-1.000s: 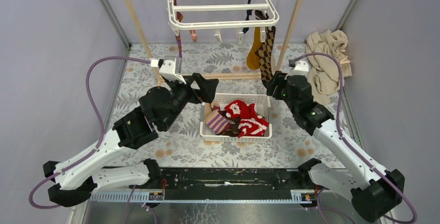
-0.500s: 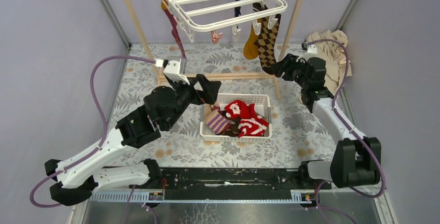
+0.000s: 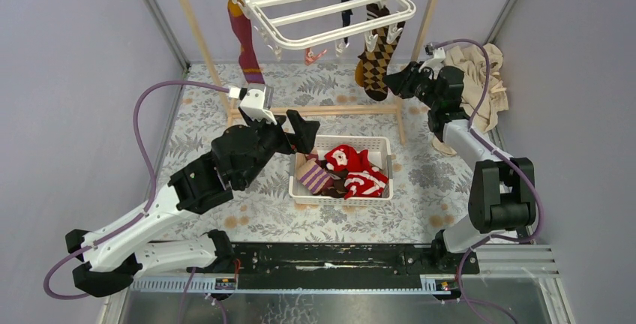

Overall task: Remove the socks clipped to the hanger
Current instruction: Remove the sock from the hanger.

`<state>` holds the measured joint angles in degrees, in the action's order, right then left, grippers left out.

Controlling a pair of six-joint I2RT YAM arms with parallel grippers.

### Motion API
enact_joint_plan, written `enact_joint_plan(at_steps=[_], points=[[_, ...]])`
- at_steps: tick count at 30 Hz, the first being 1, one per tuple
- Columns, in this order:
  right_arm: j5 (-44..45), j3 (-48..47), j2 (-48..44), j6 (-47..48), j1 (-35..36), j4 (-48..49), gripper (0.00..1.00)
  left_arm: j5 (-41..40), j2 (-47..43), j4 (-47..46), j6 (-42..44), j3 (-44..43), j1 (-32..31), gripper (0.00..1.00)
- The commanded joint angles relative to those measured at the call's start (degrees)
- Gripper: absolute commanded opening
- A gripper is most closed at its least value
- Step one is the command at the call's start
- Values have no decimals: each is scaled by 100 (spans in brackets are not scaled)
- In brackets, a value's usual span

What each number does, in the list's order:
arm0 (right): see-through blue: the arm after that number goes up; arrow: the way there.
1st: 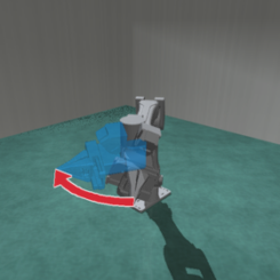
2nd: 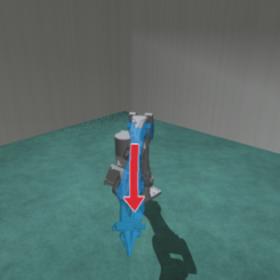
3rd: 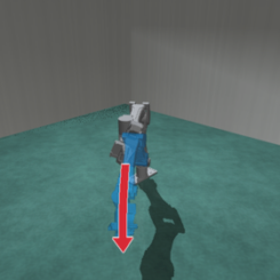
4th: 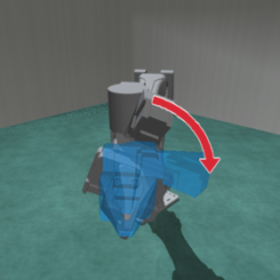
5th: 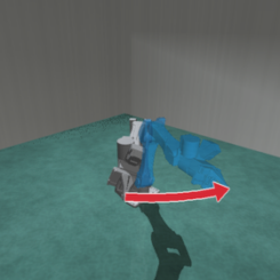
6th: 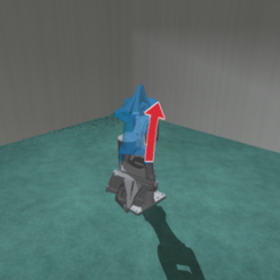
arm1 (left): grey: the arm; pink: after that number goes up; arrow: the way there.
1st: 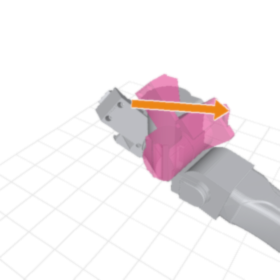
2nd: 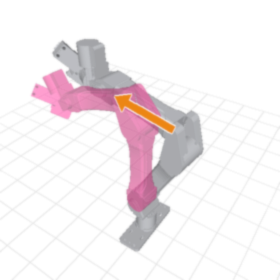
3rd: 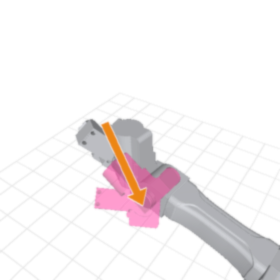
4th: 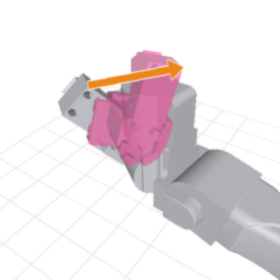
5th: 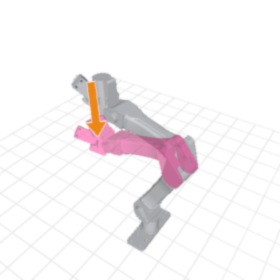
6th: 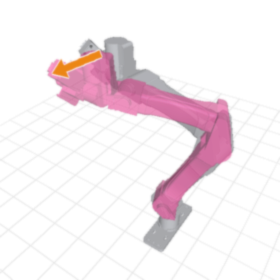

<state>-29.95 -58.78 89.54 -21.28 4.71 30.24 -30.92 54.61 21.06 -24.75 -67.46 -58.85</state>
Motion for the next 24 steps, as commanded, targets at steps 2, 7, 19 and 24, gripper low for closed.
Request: enact_joint_plan(at_steps=[2, 7, 19, 24], points=[[-615, 239, -251, -145, -14, 752, 22, -21, -12, 47, 85, -100, -27, 99], [-478, 301, -294, -47, 86, 625, 29, 48, 31, 47, 59, -142, -31, 99], [396, 332, -909, 646, 245, -306, 37, 29, -68, 94, 19, -84, -39, 99], [690, 568, -1595, 913, 237, -717, 56, 59, -21, 91, 40, -101, -39, 99]])
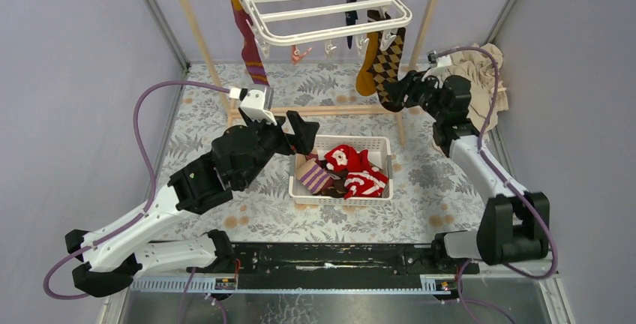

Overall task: Remove the socks clipped to the hanger
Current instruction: Remove the sock from the hanger.

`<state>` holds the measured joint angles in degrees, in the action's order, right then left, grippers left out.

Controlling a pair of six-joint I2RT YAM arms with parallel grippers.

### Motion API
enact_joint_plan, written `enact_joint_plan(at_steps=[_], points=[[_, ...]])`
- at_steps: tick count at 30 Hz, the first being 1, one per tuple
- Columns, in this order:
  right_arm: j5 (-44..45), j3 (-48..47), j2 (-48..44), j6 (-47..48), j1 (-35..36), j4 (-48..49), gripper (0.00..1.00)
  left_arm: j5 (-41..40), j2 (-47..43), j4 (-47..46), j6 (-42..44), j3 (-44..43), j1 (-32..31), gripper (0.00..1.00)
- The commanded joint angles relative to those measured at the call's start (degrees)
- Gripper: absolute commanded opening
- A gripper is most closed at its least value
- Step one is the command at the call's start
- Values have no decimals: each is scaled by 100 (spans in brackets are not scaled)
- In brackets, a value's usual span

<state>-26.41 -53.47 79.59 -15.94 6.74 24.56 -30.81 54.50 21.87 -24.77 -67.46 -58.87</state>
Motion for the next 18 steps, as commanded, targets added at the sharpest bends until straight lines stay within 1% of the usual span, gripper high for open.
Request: enact_joint_plan(at_steps=[1, 4, 10, 16, 18], points=[[314, 45, -686, 401, 33, -208, 59, 48, -10, 10, 55, -103, -37, 99], [356, 121, -838, 422, 30, -218, 64, 55, -33, 7, 56, -84, -38, 99], [361, -108, -457, 686, -44, -357, 76, 48, -123, 14, 68, -53, -37, 99], [-392, -449, 214, 446, -51, -154, 83, 12, -150, 5, 104, -31, -37, 99], [-548, -411, 365, 273, -19, 16, 81, 37, -150, 6, 89, -27, -39, 99]])
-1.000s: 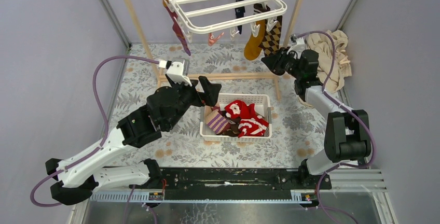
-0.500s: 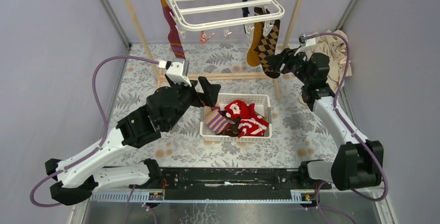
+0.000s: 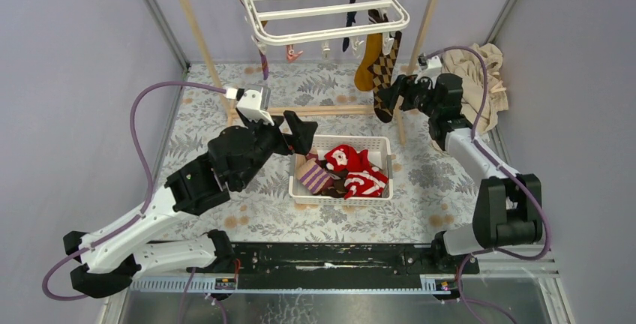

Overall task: Remove the socks clipped to the hanger
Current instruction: Remove the sock from the hanger.

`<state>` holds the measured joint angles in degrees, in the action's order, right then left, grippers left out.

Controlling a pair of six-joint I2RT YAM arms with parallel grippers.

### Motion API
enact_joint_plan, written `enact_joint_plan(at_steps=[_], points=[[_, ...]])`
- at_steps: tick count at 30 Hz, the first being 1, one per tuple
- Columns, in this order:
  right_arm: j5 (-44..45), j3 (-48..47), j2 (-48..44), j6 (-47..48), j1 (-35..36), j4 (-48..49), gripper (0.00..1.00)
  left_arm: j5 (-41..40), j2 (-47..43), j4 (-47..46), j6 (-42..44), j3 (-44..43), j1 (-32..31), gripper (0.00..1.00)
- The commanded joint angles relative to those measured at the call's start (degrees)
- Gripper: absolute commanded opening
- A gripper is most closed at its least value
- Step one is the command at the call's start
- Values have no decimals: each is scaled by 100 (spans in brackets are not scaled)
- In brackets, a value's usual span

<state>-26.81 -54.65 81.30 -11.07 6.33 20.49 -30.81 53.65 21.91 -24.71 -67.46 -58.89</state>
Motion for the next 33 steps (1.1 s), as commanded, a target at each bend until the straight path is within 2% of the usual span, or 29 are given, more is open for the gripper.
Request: enact_joint_plan(at_steps=[1, 6, 9, 11, 13, 20, 25, 33], points=[[-518, -249, 229, -261, 78, 486, 77, 46, -65, 3, 76, -28, -37, 99], [88, -13, 122, -225, 535, 345, 42, 95, -114, 6, 34, -11, -43, 99], [308, 202, -88, -404, 605, 377, 25, 170, -135, 4, -1, 24, -50, 99], [348, 280, -283, -487, 606, 315, 10, 219, -150, -1, -35, 34, -57, 99], [348, 290, -512, -515, 606, 174, 1, 268, -162, -8, -65, 52, -69, 99], [-169, 163, -1340, -981, 648, -398, 0, 459, -211, -310, -177, 319, -120, 99], [-1040, 13, -1662, -1479, 659, -732, 0, 622, -232, -729, -193, 629, -166, 99], [-2560, 292, -1895, -2999, 659, 326, 0, 939, -319, -1587, -109, 1125, -186, 99]])
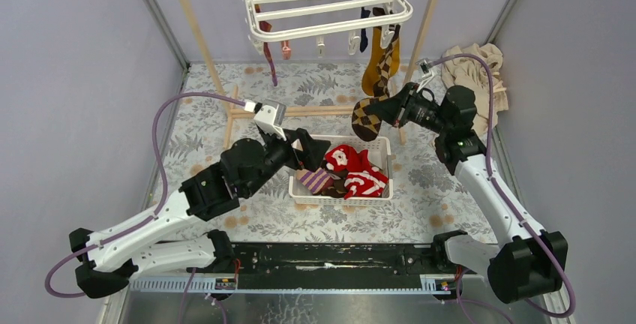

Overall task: Remove the socks clipped to the hanger
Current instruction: Remove the sock from the hanger.

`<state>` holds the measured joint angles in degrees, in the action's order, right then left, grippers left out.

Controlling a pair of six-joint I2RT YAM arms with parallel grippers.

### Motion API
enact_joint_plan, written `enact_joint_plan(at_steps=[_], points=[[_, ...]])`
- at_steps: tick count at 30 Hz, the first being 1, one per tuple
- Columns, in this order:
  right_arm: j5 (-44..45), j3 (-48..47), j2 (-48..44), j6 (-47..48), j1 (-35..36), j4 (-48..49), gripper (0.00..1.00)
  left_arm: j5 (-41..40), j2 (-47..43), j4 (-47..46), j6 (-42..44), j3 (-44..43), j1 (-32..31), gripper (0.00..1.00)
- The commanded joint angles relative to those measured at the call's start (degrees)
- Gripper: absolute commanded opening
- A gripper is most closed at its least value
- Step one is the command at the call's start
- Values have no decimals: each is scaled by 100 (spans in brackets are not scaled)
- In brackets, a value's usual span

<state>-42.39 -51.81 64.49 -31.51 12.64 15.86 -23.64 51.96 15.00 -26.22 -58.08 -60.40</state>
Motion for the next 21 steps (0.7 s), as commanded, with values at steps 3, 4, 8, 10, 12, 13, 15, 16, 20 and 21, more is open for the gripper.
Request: enact_joint_plan(at_steps=[3, 4, 8, 10, 12, 13, 15, 16, 20, 21], points=[[-1390, 126, -305, -1422, 31, 1279, 0, 318, -249, -1296, 57, 420, -33, 99], [-1523, 149, -327, -1567, 28, 1415, 0, 343, -260, -1410, 51, 482, -33, 99], [-1740, 176, -390, -1858, 27, 1735, 0, 531, -85, -1765, 60, 530, -17, 99], [-1824, 184, -400, -1968, 31, 1859, 0, 723, 48, -1970, 57, 517, 20, 99], [-1887, 202, -409, -2062, 44, 1948, 0, 946, 154, -2216, -25, 542, 135, 98], [-1916, 210, -417, -2076, 45, 1965, 0, 1110, 191, -2349, -95, 577, 226, 98], [-1957, 243, -443, -2092, 58, 1979, 0, 1480, 258, -2650, -282, 684, 467, 98], [-1974, 262, -462, -2102, 62, 1986, 0, 1634, 286, -2776, -372, 728, 582, 98], [-2012, 309, -540, -2202, 82, 2058, 0, 2151, 413, -3186, -593, 853, 908, 98], [-2022, 312, -550, -2240, 95, 2105, 0, 2274, 462, -3264, -621, 859, 945, 98]])
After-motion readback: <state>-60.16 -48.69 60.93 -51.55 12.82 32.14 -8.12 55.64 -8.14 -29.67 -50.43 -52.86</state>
